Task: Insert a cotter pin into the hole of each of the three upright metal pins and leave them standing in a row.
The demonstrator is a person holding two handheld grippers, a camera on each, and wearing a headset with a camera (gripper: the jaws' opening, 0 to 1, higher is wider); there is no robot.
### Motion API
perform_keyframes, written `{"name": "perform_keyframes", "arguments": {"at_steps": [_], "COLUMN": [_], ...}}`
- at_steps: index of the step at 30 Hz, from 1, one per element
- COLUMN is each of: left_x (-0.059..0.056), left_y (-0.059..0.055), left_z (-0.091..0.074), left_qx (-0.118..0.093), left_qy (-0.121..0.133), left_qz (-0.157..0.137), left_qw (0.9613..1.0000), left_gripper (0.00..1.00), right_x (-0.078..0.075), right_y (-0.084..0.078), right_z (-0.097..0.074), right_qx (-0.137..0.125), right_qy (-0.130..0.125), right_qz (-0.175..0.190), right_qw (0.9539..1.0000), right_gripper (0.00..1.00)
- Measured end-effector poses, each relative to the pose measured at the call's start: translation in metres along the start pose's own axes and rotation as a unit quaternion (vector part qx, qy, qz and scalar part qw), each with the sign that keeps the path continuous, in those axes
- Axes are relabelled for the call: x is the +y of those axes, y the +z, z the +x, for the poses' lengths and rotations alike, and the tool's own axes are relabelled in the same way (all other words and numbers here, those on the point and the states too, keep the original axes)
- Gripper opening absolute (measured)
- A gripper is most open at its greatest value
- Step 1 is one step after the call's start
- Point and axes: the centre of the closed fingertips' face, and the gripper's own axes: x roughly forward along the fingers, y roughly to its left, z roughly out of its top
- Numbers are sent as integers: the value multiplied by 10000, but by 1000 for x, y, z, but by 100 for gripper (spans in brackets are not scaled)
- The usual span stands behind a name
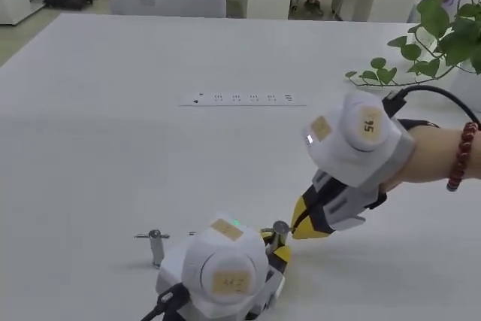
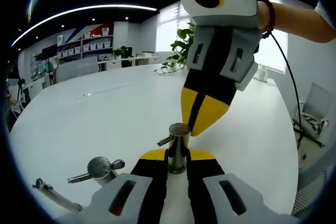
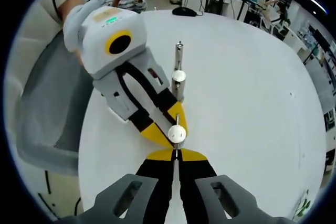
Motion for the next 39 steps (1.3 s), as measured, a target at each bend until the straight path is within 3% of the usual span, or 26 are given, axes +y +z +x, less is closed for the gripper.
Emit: {"name": "perform_keyframes", "arguments": {"at_steps": [19, 24, 39], "left_x": [0, 0, 1], "left_y": [-1, -1, -2], "left_z": [1, 1, 2], "left_qx": [24, 34, 59], "left_qy": [57, 61, 73], "left_qz": [-23, -31, -33], "left_qw": [10000, 10000, 10000], "left_gripper": [12, 12, 12], "right_x": [-2, 3, -1], "right_y": [-3, -3, 1], "right_z": [-8, -7, -5], "right_qx": [-200, -210, -258], "right_qy": [-178, -96, -200], "right_qz": [323, 187, 33], "right_qw": [9991, 9996, 9995], "right_gripper": [10, 6, 5]}}
